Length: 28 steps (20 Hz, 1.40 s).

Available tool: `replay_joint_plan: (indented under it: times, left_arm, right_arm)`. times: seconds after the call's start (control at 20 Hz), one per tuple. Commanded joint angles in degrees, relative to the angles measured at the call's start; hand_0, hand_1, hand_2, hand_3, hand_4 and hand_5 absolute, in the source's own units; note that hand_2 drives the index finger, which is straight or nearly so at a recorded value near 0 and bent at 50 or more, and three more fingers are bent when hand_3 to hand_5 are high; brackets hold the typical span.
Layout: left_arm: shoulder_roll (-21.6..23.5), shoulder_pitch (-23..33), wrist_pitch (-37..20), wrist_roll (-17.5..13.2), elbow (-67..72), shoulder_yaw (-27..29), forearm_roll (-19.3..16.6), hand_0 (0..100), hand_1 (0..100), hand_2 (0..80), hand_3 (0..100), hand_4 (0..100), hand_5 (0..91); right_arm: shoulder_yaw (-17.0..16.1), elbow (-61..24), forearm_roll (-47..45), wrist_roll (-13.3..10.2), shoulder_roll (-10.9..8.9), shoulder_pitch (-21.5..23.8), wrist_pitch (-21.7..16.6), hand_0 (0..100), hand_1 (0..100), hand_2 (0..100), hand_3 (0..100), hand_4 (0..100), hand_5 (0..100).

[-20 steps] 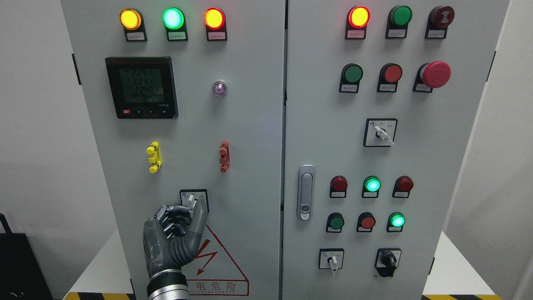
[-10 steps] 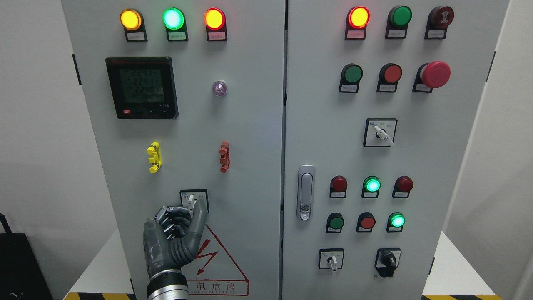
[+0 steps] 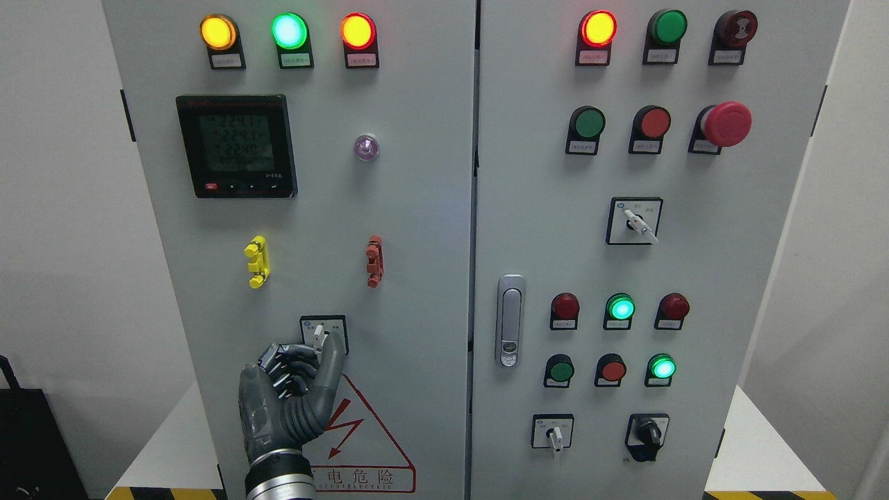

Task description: Turn on light switch 1

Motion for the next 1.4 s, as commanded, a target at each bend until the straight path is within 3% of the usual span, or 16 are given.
replay_joint_plan:
  times: [0.0, 1.35]
  left_arm:
    - [0.0, -0.3, -0.1, -0.1, 0.0, 0.0, 0.0, 14, 56, 61.2, 84, 85, 75.9]
    - [0.0, -0.3, -0.1, -0.1, 0.2, 0.0, 0.0, 23, 53, 61.8, 84, 85, 76.2]
  right_arm:
    - [0.0, 0.0, 0.0, 0.0, 0.0, 0.0, 0.0, 5, 0, 0, 0, 0, 0]
    - [0.0, 0.0, -0.1, 0.0, 0.0, 0.0, 0.0, 5, 0, 0, 0, 0, 0]
